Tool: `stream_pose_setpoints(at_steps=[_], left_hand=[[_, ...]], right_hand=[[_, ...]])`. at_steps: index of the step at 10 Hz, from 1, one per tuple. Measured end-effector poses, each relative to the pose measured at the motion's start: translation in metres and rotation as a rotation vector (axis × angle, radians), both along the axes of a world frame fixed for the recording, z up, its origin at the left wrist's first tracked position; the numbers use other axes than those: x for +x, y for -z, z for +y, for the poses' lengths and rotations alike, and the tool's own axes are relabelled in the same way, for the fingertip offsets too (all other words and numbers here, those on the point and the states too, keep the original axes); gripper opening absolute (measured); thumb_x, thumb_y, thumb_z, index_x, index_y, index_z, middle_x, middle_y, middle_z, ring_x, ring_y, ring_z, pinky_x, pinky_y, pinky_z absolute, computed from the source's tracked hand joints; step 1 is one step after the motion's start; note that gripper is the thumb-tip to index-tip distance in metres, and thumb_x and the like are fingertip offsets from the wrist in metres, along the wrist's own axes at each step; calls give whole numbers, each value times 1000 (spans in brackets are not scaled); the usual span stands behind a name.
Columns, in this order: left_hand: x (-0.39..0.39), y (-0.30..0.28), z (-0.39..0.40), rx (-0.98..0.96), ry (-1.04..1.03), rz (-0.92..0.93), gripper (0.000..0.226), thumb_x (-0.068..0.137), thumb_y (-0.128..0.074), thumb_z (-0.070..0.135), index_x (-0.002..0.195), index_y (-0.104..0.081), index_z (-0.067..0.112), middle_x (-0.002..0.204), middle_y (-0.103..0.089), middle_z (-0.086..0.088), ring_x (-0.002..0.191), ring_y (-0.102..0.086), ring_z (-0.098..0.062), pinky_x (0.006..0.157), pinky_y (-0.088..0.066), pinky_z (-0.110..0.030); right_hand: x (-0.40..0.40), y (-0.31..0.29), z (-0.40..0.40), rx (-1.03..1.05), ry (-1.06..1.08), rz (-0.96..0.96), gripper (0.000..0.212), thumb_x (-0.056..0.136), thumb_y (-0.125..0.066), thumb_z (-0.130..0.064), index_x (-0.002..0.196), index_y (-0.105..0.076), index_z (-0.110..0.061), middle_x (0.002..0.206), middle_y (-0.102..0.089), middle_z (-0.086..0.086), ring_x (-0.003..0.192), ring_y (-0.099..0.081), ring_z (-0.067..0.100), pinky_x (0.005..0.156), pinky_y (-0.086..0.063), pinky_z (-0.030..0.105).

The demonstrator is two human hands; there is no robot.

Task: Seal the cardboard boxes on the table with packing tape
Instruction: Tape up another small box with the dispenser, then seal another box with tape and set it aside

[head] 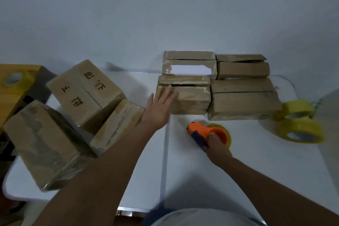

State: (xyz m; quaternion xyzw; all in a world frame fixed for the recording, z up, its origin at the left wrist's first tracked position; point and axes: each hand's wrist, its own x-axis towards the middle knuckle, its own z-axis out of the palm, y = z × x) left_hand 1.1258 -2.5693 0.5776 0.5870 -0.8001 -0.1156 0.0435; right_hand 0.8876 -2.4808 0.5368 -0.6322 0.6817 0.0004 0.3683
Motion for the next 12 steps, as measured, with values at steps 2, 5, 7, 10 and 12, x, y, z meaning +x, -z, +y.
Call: stream_pose_setpoints(at_steps=[2,5,7,10,12], left_hand=[[-7,2,-46,102,-2,-97,76,100,-47,32,157,3,33,166,9,10,152,15,-23,119,2,-56],[-5,4,-17,106,0,-99,69,101,-45,26,158,-7,34,166,-3,13,152,4,-28,112,-35,-47],[-11,2,32,137,-46,-82,69,102,-44,22,157,-5,36,165,-1,14,152,7,-30,109,-41,-47],[-24,6,102,90,42,-228,74,102,-41,21,157,5,35,165,7,12,150,4,-33,112,-37,-40],[-39,3,140,119,72,-205,78,99,-50,20,156,1,38,165,5,13,151,10,-34,99,-50,-38]], right_hand=[[-11,6,7,13,75,78,25,98,-43,-18,122,-45,-9,111,-57,11,94,-56,24,79,-45,35],[-22,-35,7,-370,522,-329,18,94,-49,-35,88,-53,-18,72,-60,-1,64,-57,17,54,-40,29],[-24,-60,2,-437,583,-426,48,95,-52,-50,72,-57,-8,62,-57,7,49,-46,9,51,-35,26],[-50,-120,-1,-465,287,-404,54,89,-49,-63,81,-66,-12,69,-67,1,63,-64,17,62,-51,37],[-41,-134,-2,-427,-21,-330,57,79,-39,-76,84,-65,-25,72,-67,-9,64,-63,0,57,-46,19]])
